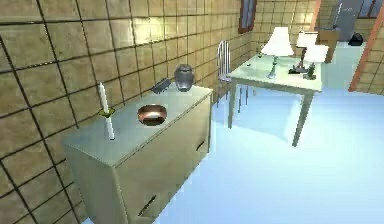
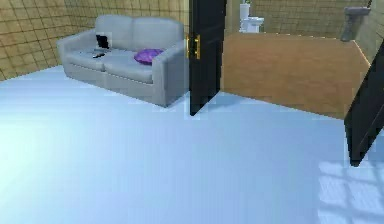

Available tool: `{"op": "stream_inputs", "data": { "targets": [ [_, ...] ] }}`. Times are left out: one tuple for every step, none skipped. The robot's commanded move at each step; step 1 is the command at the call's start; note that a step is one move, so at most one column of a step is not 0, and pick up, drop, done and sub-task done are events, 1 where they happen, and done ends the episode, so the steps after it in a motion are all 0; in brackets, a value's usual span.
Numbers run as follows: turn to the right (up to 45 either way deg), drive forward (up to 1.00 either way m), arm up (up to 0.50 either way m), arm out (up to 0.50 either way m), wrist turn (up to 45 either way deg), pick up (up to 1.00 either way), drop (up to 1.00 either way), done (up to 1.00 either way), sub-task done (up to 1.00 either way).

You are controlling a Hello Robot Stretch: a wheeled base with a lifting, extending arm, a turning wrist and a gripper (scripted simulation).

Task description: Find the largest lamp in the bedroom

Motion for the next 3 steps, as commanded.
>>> {"op": "stream_inputs", "data": {
  "targets": [
    [45.0, 0.00, 0.00, 0.00, 0.0, 0.00, 0.00, 0.00, 0.00],
    [12.0, 0.00, 0.00, 0.00, 0.0, 0.00, 0.00, 0.00, 0.00],
    [0.0, 0.15, 0.00, 0.00, 0.0, 0.00, 0.00, 0.00, 0.00]
  ]
}}
